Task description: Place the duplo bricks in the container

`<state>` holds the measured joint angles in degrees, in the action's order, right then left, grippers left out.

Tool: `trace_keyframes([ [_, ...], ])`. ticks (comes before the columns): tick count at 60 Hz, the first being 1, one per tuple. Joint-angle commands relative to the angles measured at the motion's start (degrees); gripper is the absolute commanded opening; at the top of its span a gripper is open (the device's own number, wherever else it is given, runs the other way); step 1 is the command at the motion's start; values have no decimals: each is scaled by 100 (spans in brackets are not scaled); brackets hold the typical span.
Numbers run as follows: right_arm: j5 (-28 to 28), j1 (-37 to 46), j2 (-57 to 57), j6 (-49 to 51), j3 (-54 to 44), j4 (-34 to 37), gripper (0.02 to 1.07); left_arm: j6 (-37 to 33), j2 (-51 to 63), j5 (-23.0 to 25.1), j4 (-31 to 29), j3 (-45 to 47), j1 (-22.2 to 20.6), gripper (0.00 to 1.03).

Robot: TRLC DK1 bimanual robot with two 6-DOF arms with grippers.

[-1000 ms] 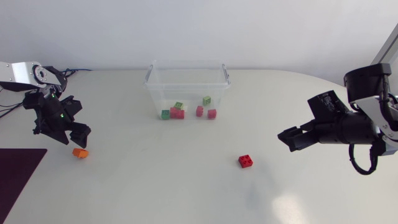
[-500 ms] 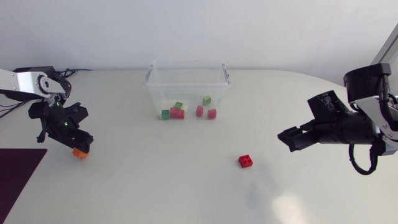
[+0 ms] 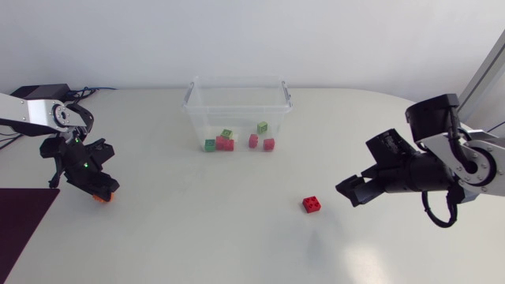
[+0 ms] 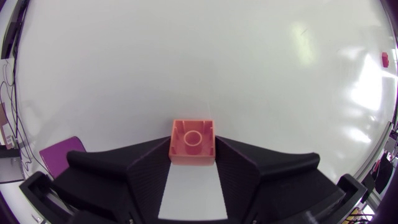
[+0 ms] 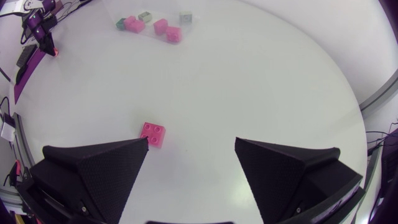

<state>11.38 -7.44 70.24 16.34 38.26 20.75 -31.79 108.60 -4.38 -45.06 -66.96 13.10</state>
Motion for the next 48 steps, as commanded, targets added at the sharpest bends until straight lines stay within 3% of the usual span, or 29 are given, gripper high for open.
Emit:
trace_keyframes([
  [1, 49, -117, 245, -43, -47, -54, 102, -152, 65, 34, -47, 86, 70, 37],
  [18, 14, -530, 1361, -685, 498, -36, 102, 50, -664, 552, -161, -353, -194, 36],
  [48, -918, -1506, 2592, -1792, 1280, 183, 96, 1052, -796, 1396, -188, -2243, -1108, 37],
])
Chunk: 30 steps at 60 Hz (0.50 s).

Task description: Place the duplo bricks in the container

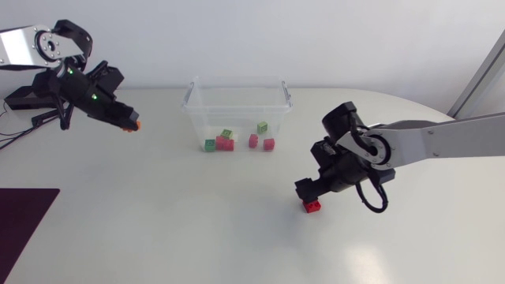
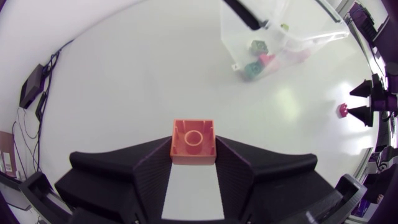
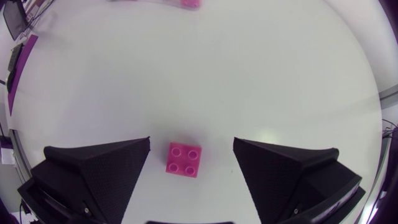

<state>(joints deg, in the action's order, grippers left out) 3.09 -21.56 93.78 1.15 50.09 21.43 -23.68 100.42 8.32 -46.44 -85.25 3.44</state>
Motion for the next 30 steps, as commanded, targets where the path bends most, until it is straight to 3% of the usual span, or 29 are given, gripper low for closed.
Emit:
trace_keyframes([
  [1, -125, -120, 290, -299, 107, 125, 96, 276, 48, 170, -50, -519, -168, 37],
  [15, -353, -278, 571, -501, 116, 116, 86, 619, 461, 469, -41, -1521, -520, 38],
  [30, -555, -524, 642, -748, 72, 133, 66, 848, 821, 689, 170, -1934, -810, 38],
])
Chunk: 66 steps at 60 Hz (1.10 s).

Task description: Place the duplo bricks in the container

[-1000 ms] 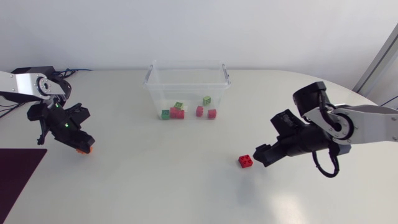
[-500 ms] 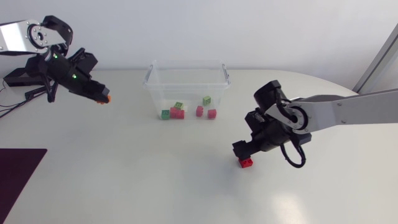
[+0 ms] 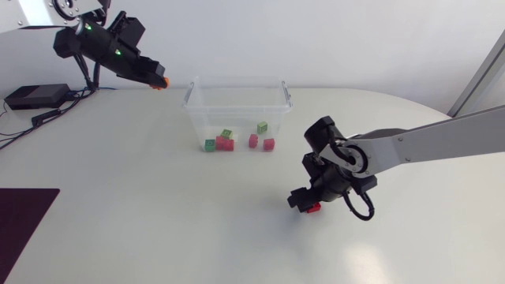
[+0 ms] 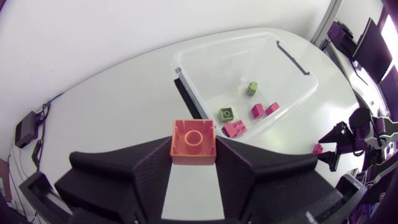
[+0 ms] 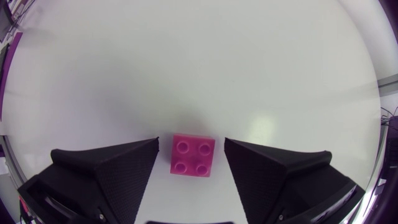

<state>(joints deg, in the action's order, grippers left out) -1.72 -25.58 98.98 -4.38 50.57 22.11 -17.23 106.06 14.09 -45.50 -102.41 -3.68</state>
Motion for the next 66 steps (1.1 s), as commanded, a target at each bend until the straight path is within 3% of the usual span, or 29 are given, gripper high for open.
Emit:
trace_keyframes([
  [1, -83, -122, 130, -195, 23, 66, 64, 212, 275, 138, 102, -227, -106, 38],
  [7, -118, -122, 174, -195, -3, 39, 50, 282, 407, 314, 243, -297, -141, 39],
  [21, -233, -122, 139, -195, -73, 39, 37, 449, 635, 551, 744, -323, -300, 39],
  [52, -180, 133, -977, 122, 850, 610, 36, 537, 1734, 833, 937, -1378, -845, 42],
  [55, -162, 194, -986, 113, 1017, 602, 36, 449, 1822, 833, 937, -1404, -880, 53],
  [59, -127, 264, -977, 113, 1298, 575, 36, 317, 1945, 815, 937, -1440, -897, 85],
  [62, -110, 317, -951, 113, 1482, 540, 36, 273, 2006, 753, 937, -1466, -897, 100],
  [66, -13, 379, -872, 122, 1755, 408, 36, 229, 2041, 630, 928, -1484, -897, 100],
])
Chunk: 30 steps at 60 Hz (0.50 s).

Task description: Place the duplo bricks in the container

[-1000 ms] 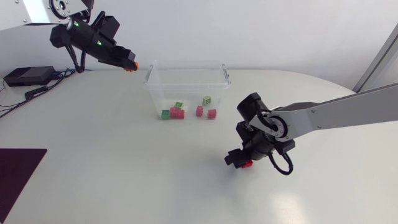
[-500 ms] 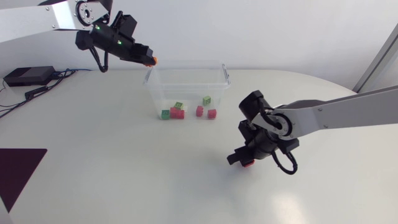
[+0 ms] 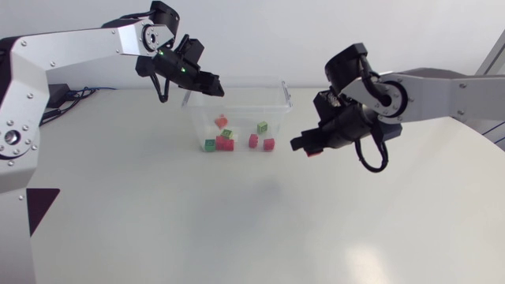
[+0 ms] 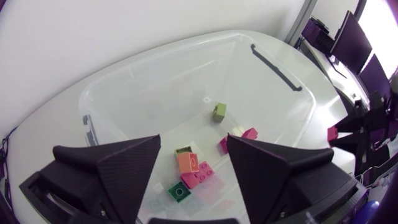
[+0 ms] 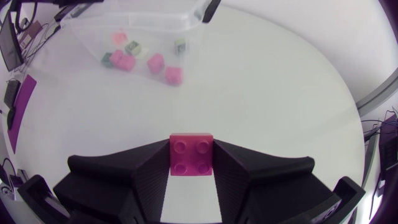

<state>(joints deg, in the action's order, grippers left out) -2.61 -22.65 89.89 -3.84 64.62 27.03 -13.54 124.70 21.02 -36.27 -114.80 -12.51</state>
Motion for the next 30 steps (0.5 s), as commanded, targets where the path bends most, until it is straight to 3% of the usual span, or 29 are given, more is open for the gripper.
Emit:
trace_keyframes([
  [1, 77, 86, 46, 67, 411, -92, 36, -149, 177, -71, -20, -244, -14, 100],
  [30, 147, -20, 1092, 322, 2371, -681, 37, -386, -860, -862, -1664, -279, 100, 99],
])
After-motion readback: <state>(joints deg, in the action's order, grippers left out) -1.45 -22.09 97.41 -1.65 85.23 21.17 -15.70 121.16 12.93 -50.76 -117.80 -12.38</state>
